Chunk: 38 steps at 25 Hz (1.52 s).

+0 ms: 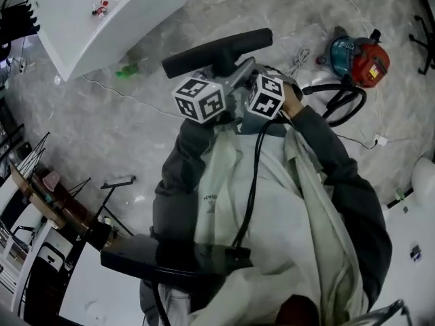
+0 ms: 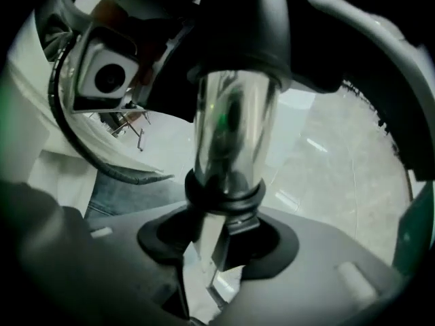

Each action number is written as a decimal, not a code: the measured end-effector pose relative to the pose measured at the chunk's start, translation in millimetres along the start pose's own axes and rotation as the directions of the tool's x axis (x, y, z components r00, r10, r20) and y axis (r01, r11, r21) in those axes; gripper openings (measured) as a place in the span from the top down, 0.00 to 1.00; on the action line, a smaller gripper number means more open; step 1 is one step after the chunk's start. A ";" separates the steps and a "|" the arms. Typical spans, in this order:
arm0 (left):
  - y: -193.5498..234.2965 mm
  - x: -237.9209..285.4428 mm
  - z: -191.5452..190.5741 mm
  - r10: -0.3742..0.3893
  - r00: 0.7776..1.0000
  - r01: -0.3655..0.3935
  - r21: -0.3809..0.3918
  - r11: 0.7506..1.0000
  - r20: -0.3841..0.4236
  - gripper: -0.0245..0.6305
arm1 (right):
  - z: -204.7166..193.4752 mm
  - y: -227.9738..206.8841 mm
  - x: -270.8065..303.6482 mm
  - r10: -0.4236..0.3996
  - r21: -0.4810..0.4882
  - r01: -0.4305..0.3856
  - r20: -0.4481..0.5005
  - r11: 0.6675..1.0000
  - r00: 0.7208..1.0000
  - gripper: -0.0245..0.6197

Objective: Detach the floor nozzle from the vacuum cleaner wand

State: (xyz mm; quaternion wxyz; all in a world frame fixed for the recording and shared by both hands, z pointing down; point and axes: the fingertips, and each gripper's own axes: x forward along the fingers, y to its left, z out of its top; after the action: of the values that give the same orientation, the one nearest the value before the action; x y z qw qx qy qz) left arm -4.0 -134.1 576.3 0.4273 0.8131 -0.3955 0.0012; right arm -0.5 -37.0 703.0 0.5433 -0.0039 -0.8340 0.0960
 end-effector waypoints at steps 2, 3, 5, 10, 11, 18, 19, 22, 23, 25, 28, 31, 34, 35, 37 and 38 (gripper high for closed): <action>-28.2 -14.7 0.8 0.003 1.000 -0.005 0.067 0.998 0.025 0.67 | 3.9 13.2 -21.6 -0.034 -0.036 0.038 0.097 0.999 0.995 0.67; -43.4 -23.0 0.5 0.003 0.999 -0.006 0.093 0.996 0.039 0.67 | 5.9 21.7 -33.3 -0.046 -0.048 0.054 0.156 0.997 0.987 0.67; -74.2 -42.5 3.7 -0.001 0.997 -0.010 0.142 0.990 0.074 0.67 | 14.1 39.9 -59.2 -0.053 -0.048 0.071 0.302 0.996 0.952 0.67; -150.6 -84.6 54.0 -0.095 0.986 0.054 0.279 0.959 0.136 0.67 | 57.4 48.9 -119.1 -0.074 0.059 0.047 0.645 0.997 0.761 0.65; -165.1 -90.3 66.4 -0.128 0.982 0.080 0.307 0.948 0.141 0.67 | 66.9 47.1 -129.4 -0.071 0.045 0.055 0.669 0.997 0.739 0.65; -186.3 -127.5 132.5 -0.398 0.915 0.334 0.436 0.836 0.061 0.64 | 127.5 55.7 -165.6 0.141 -0.244 -0.010 0.526 0.970 0.839 0.84; -183.3 -131.7 138.5 -0.416 0.908 0.353 0.451 0.820 0.045 0.64 | 132.1 65.2 -167.4 0.216 -0.273 -0.092 0.468 0.958 0.857 0.84; -191.3 -147.2 149.6 -0.486 0.873 0.389 0.528 0.755 0.052 0.43 | 149.3 102.3 -183.9 0.411 -0.305 -0.303 0.407 0.903 0.816 0.84; -199.7 -155.1 150.9 -0.523 0.850 0.409 0.537 0.737 0.070 0.47 | 155.6 115.3 -190.2 0.462 -0.309 -0.357 0.412 0.882 0.786 0.84; -213.3 -173.7 154.5 -0.595 0.792 0.459 0.511 0.727 0.135 0.70 | 165.4 140.4 -198.9 0.580 -0.332 -0.477 0.421 0.814 0.697 0.84; -206.7 -189.5 160.0 -0.633 0.733 0.512 0.411 0.754 0.248 0.82 | 169.0 164.6 -202.2 0.738 -0.375 -0.637 0.382 0.674 0.557 0.83; -177.9 -187.9 168.0 -0.547 0.757 0.443 0.333 0.832 0.359 0.83 | 175.0 152.0 -189.0 0.665 -0.271 -0.613 0.411 0.742 0.623 0.83; -153.9 -180.1 173.2 -0.405 0.825 0.322 0.260 0.910 0.395 0.83 | 186.0 122.7 -171.1 0.350 -0.046 -0.381 0.512 0.923 0.784 0.84; -149.5 -175.9 172.9 -0.358 0.852 0.279 0.248 0.928 0.382 0.84 | 188.4 111.7 -166.5 0.211 0.036 -0.272 0.539 0.962 0.816 0.84; -146.1 -167.8 171.3 -0.304 0.889 0.226 0.247 0.942 0.343 0.85 | 190.9 91.9 -161.1 -0.049 0.187 -0.069 0.562 0.980 0.826 0.85; -148.2 -166.1 169.2 -0.308 0.894 0.229 0.260 0.938 0.325 0.85 | 191.2 86.6 -160.2 -0.138 0.238 0.000 0.563 0.971 0.815 0.85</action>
State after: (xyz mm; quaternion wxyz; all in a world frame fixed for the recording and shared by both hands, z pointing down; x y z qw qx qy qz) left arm -79.5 -97.5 309.6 0.2530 0.8876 -0.3479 -0.1644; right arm -116.8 0.5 468.9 0.2657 0.1175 -0.9421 0.1673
